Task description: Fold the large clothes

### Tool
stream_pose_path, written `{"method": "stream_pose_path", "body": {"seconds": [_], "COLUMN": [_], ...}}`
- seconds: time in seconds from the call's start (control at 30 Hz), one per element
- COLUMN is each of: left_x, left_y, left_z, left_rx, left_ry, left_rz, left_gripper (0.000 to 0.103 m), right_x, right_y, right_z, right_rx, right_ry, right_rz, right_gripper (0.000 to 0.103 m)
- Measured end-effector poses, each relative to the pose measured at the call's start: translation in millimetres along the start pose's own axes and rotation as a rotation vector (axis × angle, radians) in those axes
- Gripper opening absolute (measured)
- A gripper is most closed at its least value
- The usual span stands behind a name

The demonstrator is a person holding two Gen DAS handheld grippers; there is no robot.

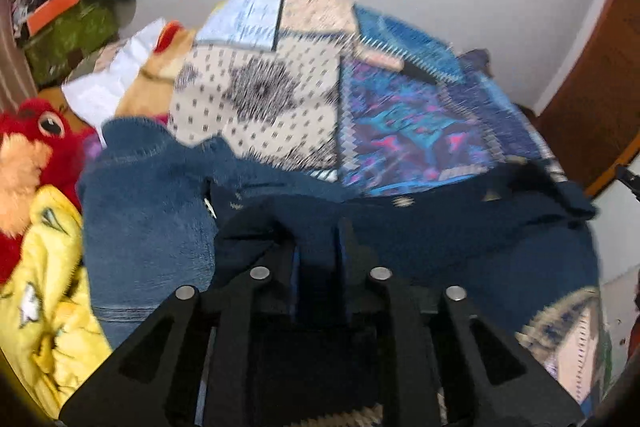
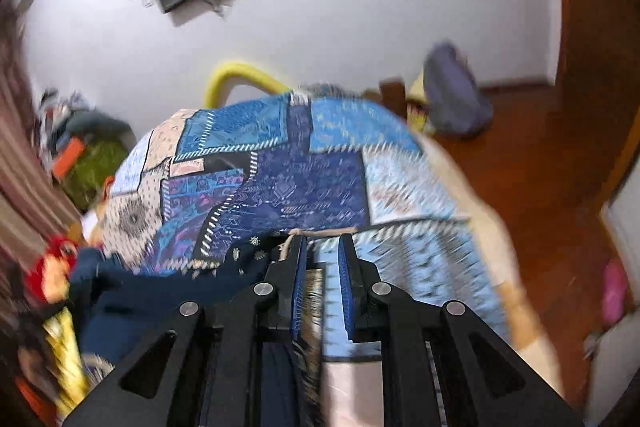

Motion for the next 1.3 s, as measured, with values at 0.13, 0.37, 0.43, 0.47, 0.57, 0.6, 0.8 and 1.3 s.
{"method": "stream_pose_path", "body": {"seconds": [0.13, 0.37, 0.43, 0.47, 0.57, 0.6, 0.8, 1.3], "left_x": [58, 65, 47, 37, -2, -11, -50, -1], "left_y": [2, -19, -29, -34, -41, -40, -1, -36], "left_z": [-17, -45, -51, -53, -54, -52, -17, -72], "left_rx": [-0.038, -0.115, -0.137, -0.144, -0.159, -0.154, -0.069, -0.164], "left_ry": [-0.020, -0.037, -0.046, -0.041, -0.011, -0.005, 0.147, -0.136], "left_rz": [-0.135, -0.057, -0.016, 0.008, 0.082, 0.085, 0.047, 0.073], "left_gripper": [0.071, 0.077, 0.077, 0.077, 0.077, 0.077, 0.077, 0.080], "right_x": [37, 51, 39, 30, 0, -14, -77, -19], "right_y": [-13, -62, -75, -80, -93, -94, -66, -111], "right_z": [31, 96, 113, 120, 142, 148, 147, 217], "right_rx": [0.144, 0.289, 0.315, 0.326, 0.364, 0.378, 0.345, 0.457], "right_ry": [0.062, 0.168, 0.191, 0.194, 0.190, 0.179, -0.007, 0.280], "right_rz": [-0.001, 0.072, 0.107, 0.123, 0.182, 0.197, 0.201, 0.246], "right_gripper": [0.011, 0.011, 0.011, 0.011, 0.011, 0.011, 0.011, 0.012]}}
Point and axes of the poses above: each gripper's, at about its wrist camera, not at the fingertips, and x roughly against the way its jaws point, z to its left, y to its top, the point moved 2 cm from there along -x, roughly the way its jaws point, and after that the axes turned 5 degrees about -y, right-handed, at the moved point
